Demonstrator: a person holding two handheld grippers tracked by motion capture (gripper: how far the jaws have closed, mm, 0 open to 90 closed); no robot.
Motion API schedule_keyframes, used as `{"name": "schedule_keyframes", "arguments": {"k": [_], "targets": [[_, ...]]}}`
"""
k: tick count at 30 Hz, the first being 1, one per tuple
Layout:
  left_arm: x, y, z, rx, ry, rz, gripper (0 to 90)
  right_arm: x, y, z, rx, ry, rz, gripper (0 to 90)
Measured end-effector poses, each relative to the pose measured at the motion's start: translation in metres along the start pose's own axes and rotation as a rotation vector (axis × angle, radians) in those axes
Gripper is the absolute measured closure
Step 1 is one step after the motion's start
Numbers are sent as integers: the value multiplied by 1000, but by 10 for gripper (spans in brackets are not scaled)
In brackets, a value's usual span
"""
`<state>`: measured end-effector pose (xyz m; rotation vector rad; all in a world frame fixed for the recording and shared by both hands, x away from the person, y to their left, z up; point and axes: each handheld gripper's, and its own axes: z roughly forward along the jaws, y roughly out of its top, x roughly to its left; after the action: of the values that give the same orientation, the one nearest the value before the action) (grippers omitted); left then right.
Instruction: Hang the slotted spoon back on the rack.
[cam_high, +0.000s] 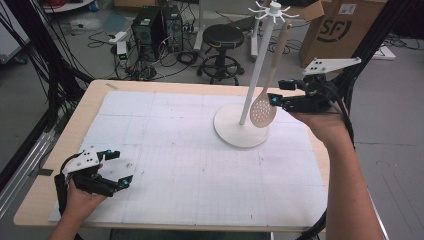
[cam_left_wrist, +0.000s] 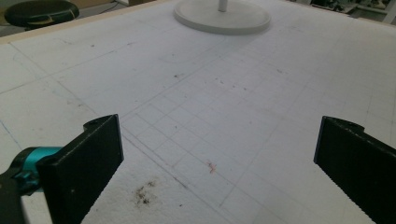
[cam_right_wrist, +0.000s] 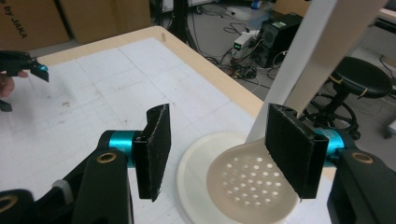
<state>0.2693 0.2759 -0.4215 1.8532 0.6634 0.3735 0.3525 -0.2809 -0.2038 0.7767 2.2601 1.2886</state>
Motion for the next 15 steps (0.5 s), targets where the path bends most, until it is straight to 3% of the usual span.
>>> {"name": "schedule_keyframes", "arguments": {"k": [15], "targets": [[0,1,0,0,-5,2,18,23,-22,17,25,48,-17,345]]}}
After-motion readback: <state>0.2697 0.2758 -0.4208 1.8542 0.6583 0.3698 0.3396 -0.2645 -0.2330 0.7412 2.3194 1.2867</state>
